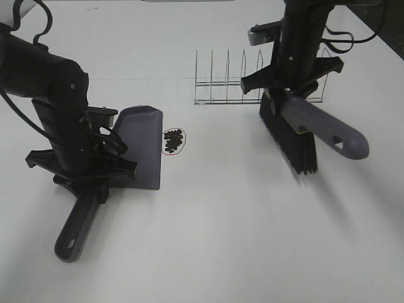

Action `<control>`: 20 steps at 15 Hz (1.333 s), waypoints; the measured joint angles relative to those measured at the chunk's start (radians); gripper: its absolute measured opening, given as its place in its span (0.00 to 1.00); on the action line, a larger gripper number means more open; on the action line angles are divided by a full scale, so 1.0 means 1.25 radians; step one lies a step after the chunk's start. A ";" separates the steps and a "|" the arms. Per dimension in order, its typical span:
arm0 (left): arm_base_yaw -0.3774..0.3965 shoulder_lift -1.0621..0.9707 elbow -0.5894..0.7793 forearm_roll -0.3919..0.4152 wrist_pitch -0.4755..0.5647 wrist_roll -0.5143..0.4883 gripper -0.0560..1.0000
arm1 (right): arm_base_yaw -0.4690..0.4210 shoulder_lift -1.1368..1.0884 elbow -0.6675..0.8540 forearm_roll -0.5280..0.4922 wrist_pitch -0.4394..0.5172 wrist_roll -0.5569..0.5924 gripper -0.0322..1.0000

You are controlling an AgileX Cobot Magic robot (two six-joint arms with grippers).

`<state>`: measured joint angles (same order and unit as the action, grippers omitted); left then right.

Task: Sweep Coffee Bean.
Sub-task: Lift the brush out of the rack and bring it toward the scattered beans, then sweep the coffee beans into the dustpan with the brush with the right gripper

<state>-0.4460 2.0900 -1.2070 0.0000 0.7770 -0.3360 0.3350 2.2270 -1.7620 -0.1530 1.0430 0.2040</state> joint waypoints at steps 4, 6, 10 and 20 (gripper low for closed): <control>0.000 0.000 0.000 0.000 0.000 -0.001 0.36 | 0.092 0.070 -0.052 -0.002 -0.023 0.000 0.29; 0.000 0.000 0.000 0.000 0.000 -0.001 0.36 | 0.136 0.118 -0.117 -0.008 0.009 -0.006 0.29; 0.000 0.001 0.000 0.000 0.001 -0.001 0.36 | 0.204 0.187 -0.234 0.018 0.065 -0.032 0.29; 0.000 0.001 0.000 0.000 0.001 -0.001 0.36 | 0.233 0.208 -0.347 0.335 0.033 -0.153 0.29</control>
<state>-0.4460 2.0910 -1.2070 0.0000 0.7780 -0.3370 0.6260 2.4870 -2.1960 0.2660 1.0840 0.0130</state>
